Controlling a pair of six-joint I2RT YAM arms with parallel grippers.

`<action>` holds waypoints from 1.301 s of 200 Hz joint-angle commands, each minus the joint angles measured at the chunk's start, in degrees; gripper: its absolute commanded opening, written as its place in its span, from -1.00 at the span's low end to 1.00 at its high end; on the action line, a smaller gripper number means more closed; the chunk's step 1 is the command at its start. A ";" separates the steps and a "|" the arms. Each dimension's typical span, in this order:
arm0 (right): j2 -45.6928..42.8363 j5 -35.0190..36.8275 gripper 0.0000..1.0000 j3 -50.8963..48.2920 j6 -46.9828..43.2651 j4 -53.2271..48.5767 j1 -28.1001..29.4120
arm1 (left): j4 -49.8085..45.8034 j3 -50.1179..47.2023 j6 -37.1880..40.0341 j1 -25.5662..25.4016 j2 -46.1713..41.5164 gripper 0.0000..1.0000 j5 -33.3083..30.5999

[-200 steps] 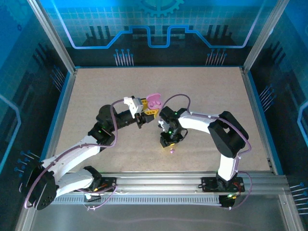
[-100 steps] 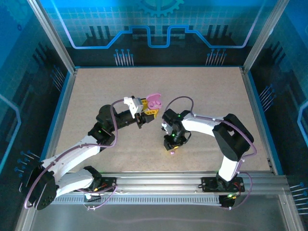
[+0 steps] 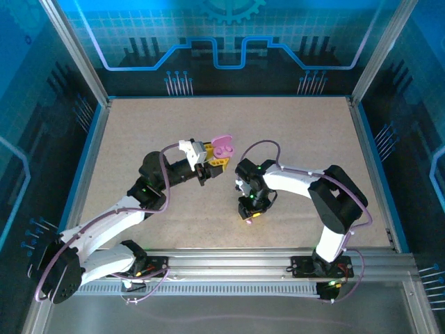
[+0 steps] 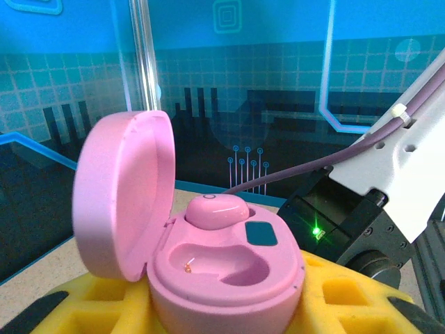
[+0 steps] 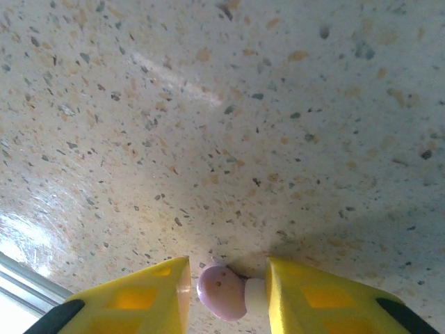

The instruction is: Insert the wireless bluetooth earbuds into the charging case

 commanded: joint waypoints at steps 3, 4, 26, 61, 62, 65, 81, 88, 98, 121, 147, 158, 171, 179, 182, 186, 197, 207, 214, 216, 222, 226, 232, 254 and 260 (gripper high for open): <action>-1.37 0.30 -0.28 -0.81 1.21 -2.62 1.11 | 0.71 -0.08 0.61 -0.34 -0.14 -0.36 -0.48; -1.37 0.30 -0.29 -0.80 1.19 -2.65 1.17 | 0.71 -0.02 0.56 -0.32 -0.10 -0.36 -0.43; -2.04 1.08 -0.28 -0.94 1.44 -3.13 1.36 | 0.79 0.03 0.52 -0.36 0.05 -0.36 -0.39; -1.89 2.15 -0.24 0.33 0.99 -4.08 1.96 | 0.98 0.32 0.19 -0.38 0.34 -0.36 -0.12; -1.85 2.24 -0.24 0.38 1.00 -4.13 1.99 | 0.98 0.31 0.22 -0.38 0.32 -0.36 -0.08; -1.75 2.50 -0.23 0.55 0.94 -4.22 1.97 | 0.97 0.32 0.25 -0.32 0.32 -0.36 -0.13; -1.25 3.43 -0.22 1.63 0.55 -4.43 2.68 | 0.89 0.38 0.26 -0.30 0.38 -0.36 -0.04; -0.95 3.85 -0.22 2.21 0.31 -4.60 3.06 | 0.80 0.45 0.26 -0.38 0.25 -0.36 -0.04; -0.32 4.44 -0.22 2.96 -0.20 -4.98 3.63 | 0.70 0.38 0.25 -0.34 0.13 -0.36 -0.04; 1.15 5.94 -0.22 4.59 -1.37 -5.77 4.77 | 0.65 0.30 0.23 -0.36 0.03 -0.36 -0.18; 2.70 7.12 -0.21 5.92 -2.06 -6.70 5.68 | 0.61 0.38 0.33 -0.36 -0.18 -0.36 -0.22; 3.33 7.48 -0.22 6.06 -2.13 -7.02 5.86 | 0.48 0.38 0.29 -0.38 -0.16 -0.37 -0.36; 3.80 7.45 -0.25 5.95 -2.11 -7.25 6.06 | 0.45 0.38 0.31 -0.30 -0.12 -0.36 -0.25; 3.97 7.61 -0.27 5.91 -2.07 -7.32 6.16 | 0.51 0.37 0.28 -0.31 -0.10 -0.37 -0.27; 4.02 7.60 -0.28 5.89 -2.00 -7.35 6.22 | 0.46 0.34 0.26 -0.32 -0.14 -0.36 -0.30; 4.00 7.59 -0.29 5.81 -1.98 -7.34 6.31 | 0.53 0.32 0.32 -0.30 -0.03 -0.36 -0.24; 4.10 7.26 -0.34 5.72 -2.00 -7.35 6.40 | 0.64 0.30 0.30 -0.30 0.09 -0.36 -0.23; 4.26 7.15 -0.35 5.71 -2.03 -7.26 6.57 | 0.69 0.30 0.30 -0.38 0.13 -0.36 -0.13; 4.34 7.13 -0.38 5.67 -2.00 -7.31 6.57 | 0.72 0.25 0.26 -0.33 0.28 -0.36 -0.17; 4.41 7.15 -0.39 5.66 -1.97 -7.40 6.58 | 0.71 0.29 0.23 -0.35 0.29 -0.36 -0.20; 4.53 7.24 -0.39 5.71 -1.91 -7.51 6.50 | 0.71 0.30 0.24 -0.38 0.24 -0.36 -0.20; 4.57 7.33 -0.40 5.64 -1.82 -7.65 6.58 | 0.77 0.30 0.25 -0.33 0.25 -0.36 -0.22; 4.68 7.41 -0.42 5.70 -1.80 -7.73 6.55 | 0.81 0.29 0.26 -0.33 0.22 -0.36 -0.21; 4.85 7.94 -0.40 5.86 -1.56 -8.30 6.55 | 0.72 0.22 0.33 -0.38 0.20 -0.36 -0.33; 4.95 7.94 -0.39 5.89 -1.50 -8.31 6.50 | 0.71 0.19 0.33 -0.38 0.20 -0.36 -0.38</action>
